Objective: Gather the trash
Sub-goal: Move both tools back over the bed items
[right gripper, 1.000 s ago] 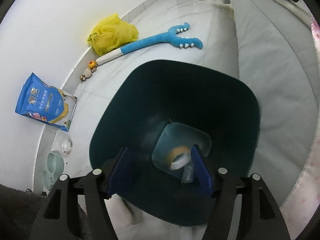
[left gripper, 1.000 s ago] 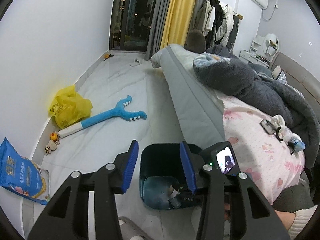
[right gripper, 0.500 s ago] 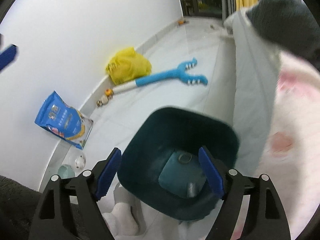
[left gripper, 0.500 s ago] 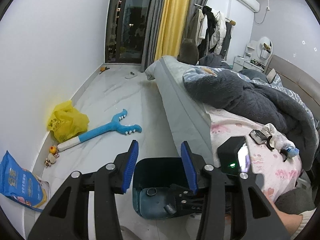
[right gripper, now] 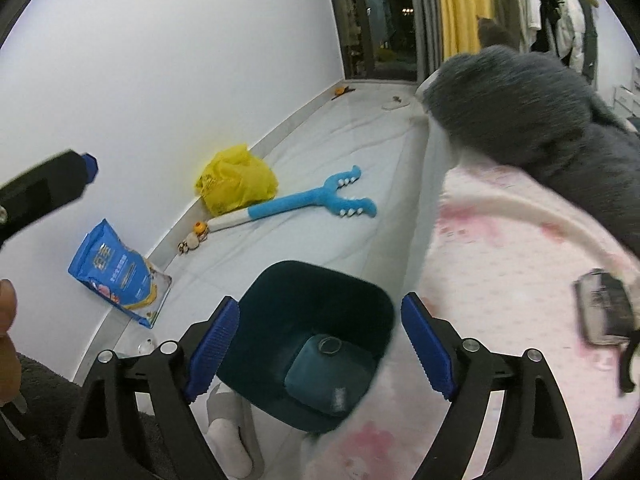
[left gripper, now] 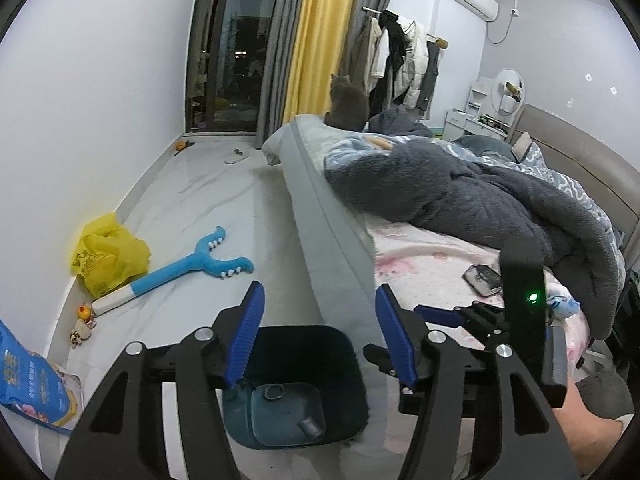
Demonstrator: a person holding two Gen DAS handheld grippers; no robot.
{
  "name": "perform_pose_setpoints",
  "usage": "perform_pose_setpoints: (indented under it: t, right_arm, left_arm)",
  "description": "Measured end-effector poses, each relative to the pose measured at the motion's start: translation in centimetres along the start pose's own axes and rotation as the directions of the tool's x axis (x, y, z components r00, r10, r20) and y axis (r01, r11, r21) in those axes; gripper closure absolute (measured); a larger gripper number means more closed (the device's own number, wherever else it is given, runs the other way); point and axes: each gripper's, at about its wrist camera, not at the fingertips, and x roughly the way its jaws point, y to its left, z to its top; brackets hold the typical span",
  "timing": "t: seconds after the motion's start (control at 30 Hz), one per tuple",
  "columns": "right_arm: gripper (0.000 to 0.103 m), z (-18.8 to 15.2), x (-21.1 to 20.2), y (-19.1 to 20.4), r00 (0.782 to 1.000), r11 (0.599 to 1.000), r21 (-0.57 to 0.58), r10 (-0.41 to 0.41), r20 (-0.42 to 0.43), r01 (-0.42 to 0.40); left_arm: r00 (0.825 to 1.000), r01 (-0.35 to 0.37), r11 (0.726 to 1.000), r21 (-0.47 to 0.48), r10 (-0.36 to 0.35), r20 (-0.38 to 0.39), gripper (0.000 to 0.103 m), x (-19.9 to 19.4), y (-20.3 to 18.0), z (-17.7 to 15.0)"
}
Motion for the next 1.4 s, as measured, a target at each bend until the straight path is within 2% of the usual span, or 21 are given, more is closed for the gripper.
perform_pose_setpoints:
  t: [0.2,0.5,0.67,0.9,1.07,1.33,1.4]
  right_arm:
    - [0.019,0.0,-2.9,-2.1,0.999,1.000,0.008,-0.029,0.035,0.029]
    - [0.019,-0.5,-8.2,-5.5,0.994,0.996,-0.044,-0.079,0.070,0.082]
    - [0.019,-1.3,-10.6,-7.3,0.987,0.985,-0.084,-0.143,0.071,0.149]
    - [0.019,-2.5,-13.2,-9.8,0.987,0.974,-0.159,-0.157,0.032,0.160]
    - [0.025,-3.9,-15.4,-12.0,0.989,0.974,-0.172,-0.150,0.007,0.149]
    - [0.043,-6.2,-18.1,-15.6,0.987,0.971,-0.182,-0.161,-0.027,0.153]
    - [0.045,-6.8,-18.4,-16.6,0.986,0.971,-0.181,-0.165,-0.040,0.155]
  left_arm:
    - [0.999,0.033,0.999,0.021,-0.033,-0.003,0.038,0.7,-2.4,0.3]
    - [0.996,0.087,0.995,0.038,-0.086,-0.013,0.034,1.6,-5.8,0.6]
    - [0.994,0.106,0.993,0.056,-0.105,-0.019,0.031,2.0,-7.7,0.7]
    - [0.988,0.149,0.986,0.074,-0.146,-0.039,0.030,3.0,-10.4,0.6]
    - [0.983,0.179,0.980,0.090,-0.175,-0.053,0.028,3.7,-12.4,0.5]
    - [0.973,0.225,0.967,0.119,-0.216,-0.085,0.028,5.2,-16.0,-0.1]
    - [0.970,0.236,0.964,0.124,-0.226,-0.094,0.028,5.5,-16.8,-0.2]
